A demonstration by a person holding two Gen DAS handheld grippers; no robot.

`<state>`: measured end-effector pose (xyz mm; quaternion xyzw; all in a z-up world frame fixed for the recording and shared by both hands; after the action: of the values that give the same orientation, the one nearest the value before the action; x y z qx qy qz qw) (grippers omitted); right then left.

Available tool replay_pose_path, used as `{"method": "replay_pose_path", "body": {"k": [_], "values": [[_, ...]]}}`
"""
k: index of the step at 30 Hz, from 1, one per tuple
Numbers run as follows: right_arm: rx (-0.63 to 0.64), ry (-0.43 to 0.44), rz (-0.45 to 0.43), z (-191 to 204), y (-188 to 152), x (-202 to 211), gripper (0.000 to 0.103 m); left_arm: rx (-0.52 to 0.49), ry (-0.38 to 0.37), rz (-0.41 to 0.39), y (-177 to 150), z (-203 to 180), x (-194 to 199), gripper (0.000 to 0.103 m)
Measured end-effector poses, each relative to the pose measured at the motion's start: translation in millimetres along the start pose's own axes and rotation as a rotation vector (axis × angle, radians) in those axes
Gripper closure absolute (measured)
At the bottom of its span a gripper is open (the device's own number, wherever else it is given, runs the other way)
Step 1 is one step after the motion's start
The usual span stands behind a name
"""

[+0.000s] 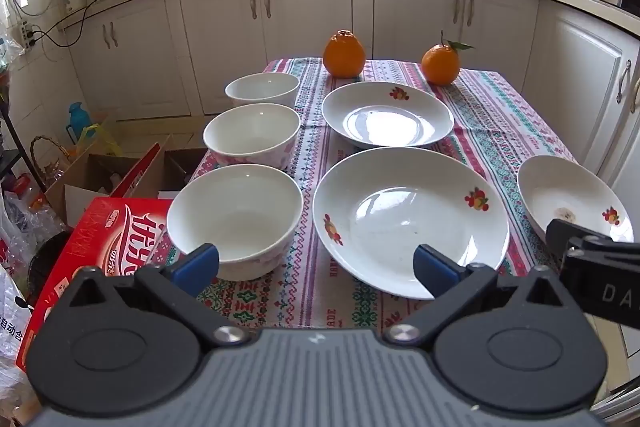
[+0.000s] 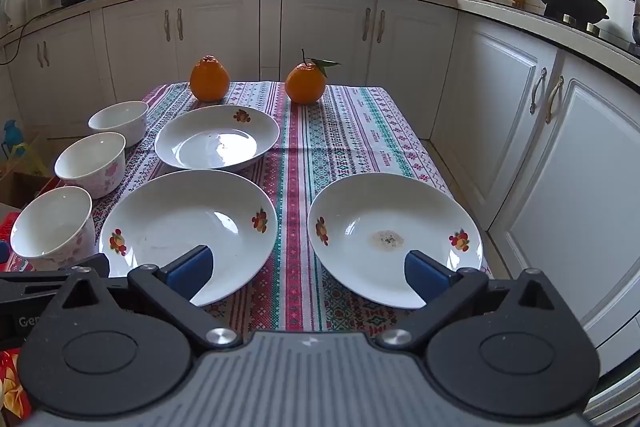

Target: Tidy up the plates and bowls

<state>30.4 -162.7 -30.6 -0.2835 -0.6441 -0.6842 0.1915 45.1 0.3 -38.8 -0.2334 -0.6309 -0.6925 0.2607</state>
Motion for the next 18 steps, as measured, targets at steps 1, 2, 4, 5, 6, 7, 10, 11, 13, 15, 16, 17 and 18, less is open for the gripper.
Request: {"method": "replay_pose_path", "body": {"k": [1,2,4,5,6,7,10,11,13,15,16,17,18], "values": [[0.0,0.0,-0.001,-0.2,0.2,0.0,0.0,-0.004,0.005,-0.001,-0.1,-0.1,0.1,0.001],[0.0,0.0,-0.003,-0.1,0.5,0.0,0.0,-0.004,0.006,-0.003,-0.1,0.0,0.5,0.001],[0.003,-0.002,-0.006,0.2,0.8,0.2,0.0,-0.006,0.008,0.001,-0.1,-0.3,0.0,0.001],[0.005,-0.002,-0.007,0.4,0.8,0.1,0.0,-0.006,0.008,0.0,-0.2,-0.1,0.3,0.001],[0.005,-0.002,-0.008,0.6,0.8,0.2,0.0,-0.005,0.008,-0.001,-0.8,0.8,-0.4,0.001],[0.005,-0.002,-0.009,0.8,0.8,0.3,0.0,-0.005,0.007,-0.001,-0.6,0.8,-0.3,0.001],[-0.003,0.003,-0.004,-1.2,-2.6,1.4,0.0,-0.003,0.006,0.0,-0.3,1.3,-0.2,0.001],[-0.003,0.003,-0.004,-0.7,-3.2,2.3,0.0,-0.003,0.007,0.0,0.4,-0.2,-0.1,0.001],[-0.003,0.003,-0.004,-0.2,-0.9,1.6,0.0,-0.002,0.007,0.0,-0.3,0.2,0.6,0.001],[-0.002,0.003,-0.004,0.8,0.1,-0.3,0.0,-0.002,0.007,0.0,0.2,0.9,0.9,0.001],[-0.002,0.003,-0.004,0.7,0.2,-0.2,0.0,-0.002,0.006,-0.001,0.0,1.1,1.1,0.001],[-0.003,0.004,-0.004,0.6,0.2,0.0,0.0,-0.001,0.007,-0.001,0.0,1.1,1.1,0.001],[-0.003,0.004,-0.004,0.6,0.4,0.1,0.0,-0.001,0.007,-0.001,0.1,1.1,1.1,0.001]]}}
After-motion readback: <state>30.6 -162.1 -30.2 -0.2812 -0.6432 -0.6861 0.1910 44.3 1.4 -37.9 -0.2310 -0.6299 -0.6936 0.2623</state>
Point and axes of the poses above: each gripper's, at about its wrist camera, not at the fingertips, and x roughly against the way its jaws point, z to its left, y to its top, the point moved 6 cm from there along -x, roughly the way its jaws point, and after that the axes turned 4 degrees about y, right-handed, at the moved point
